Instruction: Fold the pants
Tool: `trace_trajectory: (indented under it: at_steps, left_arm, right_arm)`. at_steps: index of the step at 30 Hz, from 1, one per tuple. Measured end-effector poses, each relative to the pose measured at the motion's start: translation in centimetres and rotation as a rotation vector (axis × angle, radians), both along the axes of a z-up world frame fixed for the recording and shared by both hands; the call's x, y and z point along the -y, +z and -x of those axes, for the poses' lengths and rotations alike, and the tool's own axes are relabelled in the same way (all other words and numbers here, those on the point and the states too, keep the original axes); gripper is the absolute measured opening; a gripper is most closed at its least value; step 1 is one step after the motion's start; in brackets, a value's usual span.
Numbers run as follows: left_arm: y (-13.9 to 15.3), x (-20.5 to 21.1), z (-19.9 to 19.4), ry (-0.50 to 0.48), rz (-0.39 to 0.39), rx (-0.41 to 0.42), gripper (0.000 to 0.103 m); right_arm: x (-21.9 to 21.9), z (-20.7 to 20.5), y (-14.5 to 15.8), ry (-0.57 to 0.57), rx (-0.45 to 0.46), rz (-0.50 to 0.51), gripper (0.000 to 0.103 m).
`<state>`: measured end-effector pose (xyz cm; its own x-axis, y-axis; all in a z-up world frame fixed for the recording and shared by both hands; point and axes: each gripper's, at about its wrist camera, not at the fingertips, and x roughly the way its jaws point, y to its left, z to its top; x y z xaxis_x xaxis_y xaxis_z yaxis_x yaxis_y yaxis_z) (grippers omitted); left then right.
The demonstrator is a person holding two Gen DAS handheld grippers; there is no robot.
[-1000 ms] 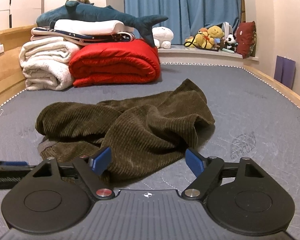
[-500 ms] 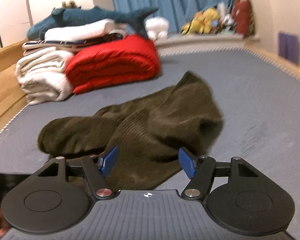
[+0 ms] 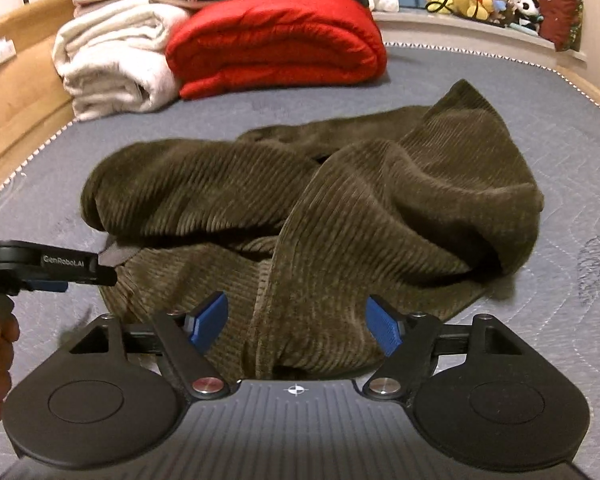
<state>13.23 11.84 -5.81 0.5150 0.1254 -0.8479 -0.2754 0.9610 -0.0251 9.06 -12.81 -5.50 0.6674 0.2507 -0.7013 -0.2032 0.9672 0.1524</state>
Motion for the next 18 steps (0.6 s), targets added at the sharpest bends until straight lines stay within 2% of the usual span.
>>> trace_trajectory:
  at_steps: [16, 17, 18]
  left_arm:
    - [-1.7, -1.2, -1.7, -0.013, 0.007, -0.025, 0.082]
    - [-1.8, -1.5, -1.9, -0.011, 0.019, -0.022, 0.083]
    - [-1.9, -1.9, -2.2, -0.006, 0.031, -0.017, 0.083]
  right_arm:
    - [-1.7, -3.0, -2.6, -0.02, -0.037, 0.105, 0.079]
    - [-1.6, -3.1, -2.7, -0.026, -0.036, 0.112, 0.07]
    - [-1.5, -3.2, -2.9, -0.029, -0.038, 0.115, 0.05]
